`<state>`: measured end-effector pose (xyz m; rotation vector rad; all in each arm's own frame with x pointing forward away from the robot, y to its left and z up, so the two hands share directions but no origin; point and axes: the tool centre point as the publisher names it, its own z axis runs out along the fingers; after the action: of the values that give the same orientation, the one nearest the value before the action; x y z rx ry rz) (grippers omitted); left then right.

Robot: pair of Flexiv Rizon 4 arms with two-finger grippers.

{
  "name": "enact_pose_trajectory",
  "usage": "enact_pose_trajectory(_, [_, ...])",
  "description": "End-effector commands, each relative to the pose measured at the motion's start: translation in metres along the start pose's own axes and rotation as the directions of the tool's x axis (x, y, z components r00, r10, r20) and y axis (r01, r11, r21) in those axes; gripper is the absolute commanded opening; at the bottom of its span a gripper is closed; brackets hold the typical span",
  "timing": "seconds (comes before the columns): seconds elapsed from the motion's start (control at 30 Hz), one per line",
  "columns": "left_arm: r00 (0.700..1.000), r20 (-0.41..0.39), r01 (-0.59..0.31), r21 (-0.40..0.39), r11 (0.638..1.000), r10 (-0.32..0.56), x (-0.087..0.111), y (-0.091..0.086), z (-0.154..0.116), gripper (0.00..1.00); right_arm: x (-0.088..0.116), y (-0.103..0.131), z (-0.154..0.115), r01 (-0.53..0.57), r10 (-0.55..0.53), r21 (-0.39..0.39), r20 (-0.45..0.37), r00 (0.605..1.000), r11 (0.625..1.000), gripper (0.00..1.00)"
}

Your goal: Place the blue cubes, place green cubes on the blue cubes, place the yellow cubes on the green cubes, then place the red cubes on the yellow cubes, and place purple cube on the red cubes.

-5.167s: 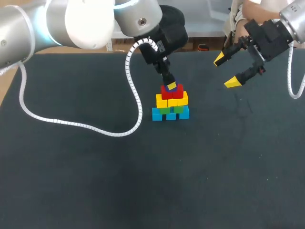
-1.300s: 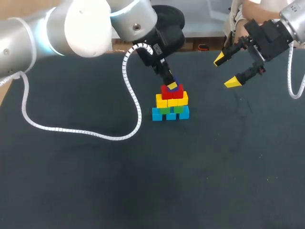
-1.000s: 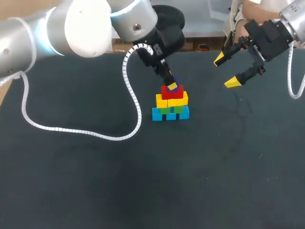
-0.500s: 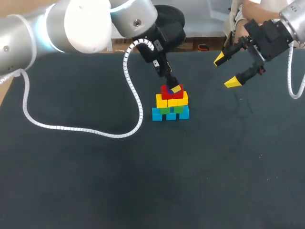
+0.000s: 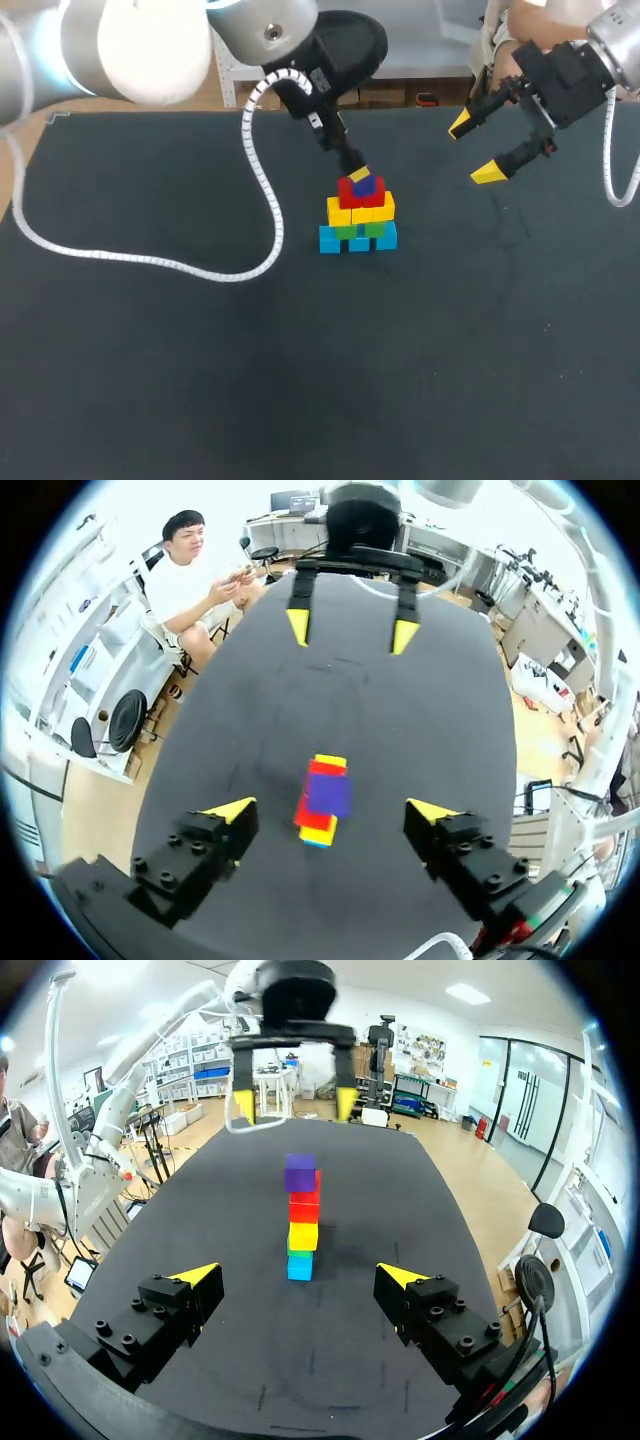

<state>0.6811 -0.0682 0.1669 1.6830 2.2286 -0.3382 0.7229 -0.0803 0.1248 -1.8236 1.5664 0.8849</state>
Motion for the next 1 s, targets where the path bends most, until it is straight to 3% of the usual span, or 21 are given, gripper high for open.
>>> enact_pose_trajectory(0.03, [1.0,-0.006,0.006,-0.055,0.998,-0.006,0.009,-0.042,-0.013,0.0,0.0,0.0,0.0,-0.001,0.001,0.001,-0.001,1.0,1.0,1.0])
enact_pose_trajectory(0.17, [0.999,-0.003,0.036,0.007,0.999,-0.036,0.015,-0.06,0.004,0.0,0.0,0.0,0.0,-0.001,0.001,0.001,-0.001,1.0,1.0,1.0])
enact_pose_trajectory(0.27, [0.998,0.001,0.067,0.035,0.997,-0.067,0.016,-0.064,0.019,0.0,0.0,0.0,0.0,-0.001,0.001,0.001,-0.001,1.0,1.0,1.0])
enact_pose_trajectory(0.67, [0.991,-0.048,0.126,-0.029,0.992,-0.127,0.004,-0.034,0.027,0.0,0.0,0.0,0.0,-0.001,0.001,0.001,-0.001,1.0,1.0,1.0])
enact_pose_trajectory(1.0, [0.988,-0.043,0.145,-0.015,0.989,-0.146,-0.001,-0.039,0.037,0.0,0.0,0.0,0.0,-0.001,0.001,0.001,-0.001,1.0,1.0,1.0])
